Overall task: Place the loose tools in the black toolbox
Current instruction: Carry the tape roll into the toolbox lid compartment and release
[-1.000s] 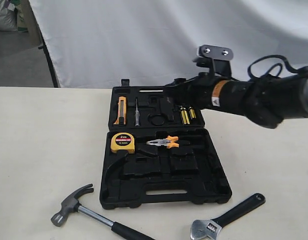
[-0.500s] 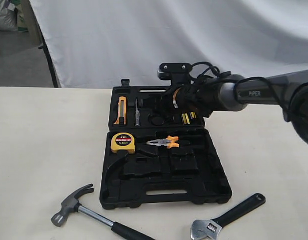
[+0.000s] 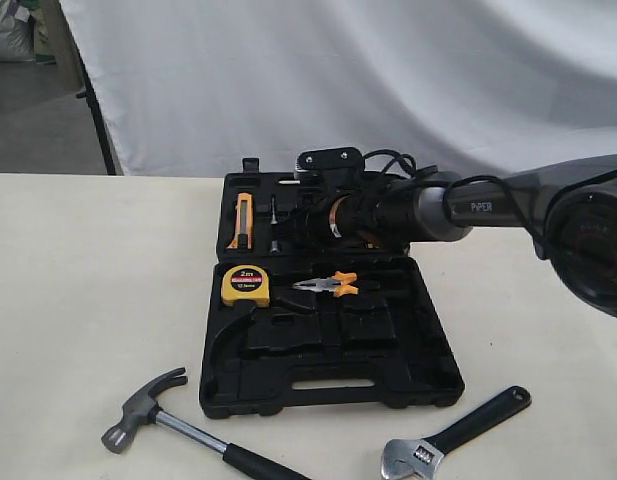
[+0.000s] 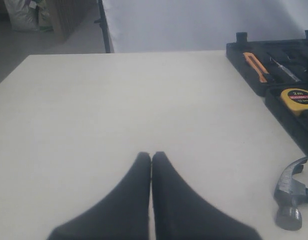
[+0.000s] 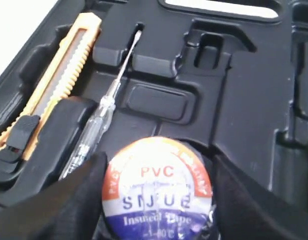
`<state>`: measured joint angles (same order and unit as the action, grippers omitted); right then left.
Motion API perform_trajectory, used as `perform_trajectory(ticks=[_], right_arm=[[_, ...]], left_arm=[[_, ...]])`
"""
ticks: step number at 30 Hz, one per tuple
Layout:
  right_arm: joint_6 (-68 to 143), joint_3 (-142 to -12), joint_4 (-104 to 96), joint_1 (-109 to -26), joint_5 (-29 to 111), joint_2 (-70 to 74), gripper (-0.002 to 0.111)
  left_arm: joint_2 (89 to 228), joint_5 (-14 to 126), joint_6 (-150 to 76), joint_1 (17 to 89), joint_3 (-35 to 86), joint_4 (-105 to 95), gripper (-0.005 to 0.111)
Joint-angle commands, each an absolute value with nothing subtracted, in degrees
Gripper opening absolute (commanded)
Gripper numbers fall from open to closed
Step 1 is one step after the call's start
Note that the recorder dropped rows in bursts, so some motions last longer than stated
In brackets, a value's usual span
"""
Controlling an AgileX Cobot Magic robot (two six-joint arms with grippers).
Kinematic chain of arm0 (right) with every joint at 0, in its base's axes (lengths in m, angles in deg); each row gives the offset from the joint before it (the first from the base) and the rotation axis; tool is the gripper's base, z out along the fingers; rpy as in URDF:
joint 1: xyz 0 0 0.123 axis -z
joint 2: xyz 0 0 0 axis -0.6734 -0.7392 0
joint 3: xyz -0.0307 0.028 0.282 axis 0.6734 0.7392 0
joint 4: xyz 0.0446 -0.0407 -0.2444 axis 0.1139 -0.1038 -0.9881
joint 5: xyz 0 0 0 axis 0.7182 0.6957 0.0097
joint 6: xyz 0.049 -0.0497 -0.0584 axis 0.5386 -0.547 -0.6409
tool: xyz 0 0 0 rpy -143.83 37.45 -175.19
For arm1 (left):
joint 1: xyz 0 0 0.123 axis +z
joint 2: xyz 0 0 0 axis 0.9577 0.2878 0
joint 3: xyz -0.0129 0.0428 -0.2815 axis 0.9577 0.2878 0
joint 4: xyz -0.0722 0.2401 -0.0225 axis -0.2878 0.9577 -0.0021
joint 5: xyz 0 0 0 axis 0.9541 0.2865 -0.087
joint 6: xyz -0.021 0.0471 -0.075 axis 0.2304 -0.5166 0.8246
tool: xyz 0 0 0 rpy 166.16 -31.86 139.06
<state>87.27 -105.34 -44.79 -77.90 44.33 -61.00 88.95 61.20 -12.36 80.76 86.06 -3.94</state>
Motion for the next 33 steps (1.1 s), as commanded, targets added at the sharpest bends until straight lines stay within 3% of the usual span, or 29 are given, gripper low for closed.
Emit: perform_trajectory(ticks=[1,6,13,25,28,33], right_arm=[[86.7,-105.7,-45.7,-77.8,41.3,-62.3,0.000],[87.1,-110.5,-44.8,-77.8,51.4,-64.0,0.000],[88.0,-110.8,-44.5,-77.9,52.3,-64.1,0.000],[91.3,-110.8,-44.4,-77.9,52.1,-63.5,0.068],[91.3,-110.8,-44.4,-77.9,52.5,-62.1,0.076],[90.9,-110.8,-44.6,-77.8,55.2,-58.0,0.078]], left_arm=[[88.8,60.8,-12.1,82.2,85.9,-3.7,0.001],[88.8,60.8,-12.1,82.2,85.9,-3.7,0.001],[88.8,60.8,-12.1,82.2,85.9,-3.7,0.001],[88.8,60.8,-12.1,82.2,85.9,-3.7,0.001],[88.8,60.8,-12.1,82.2,85.9,-3.7,0.001],[88.8,60.8,-12.1,82.2,85.9,-3.7,0.001]])
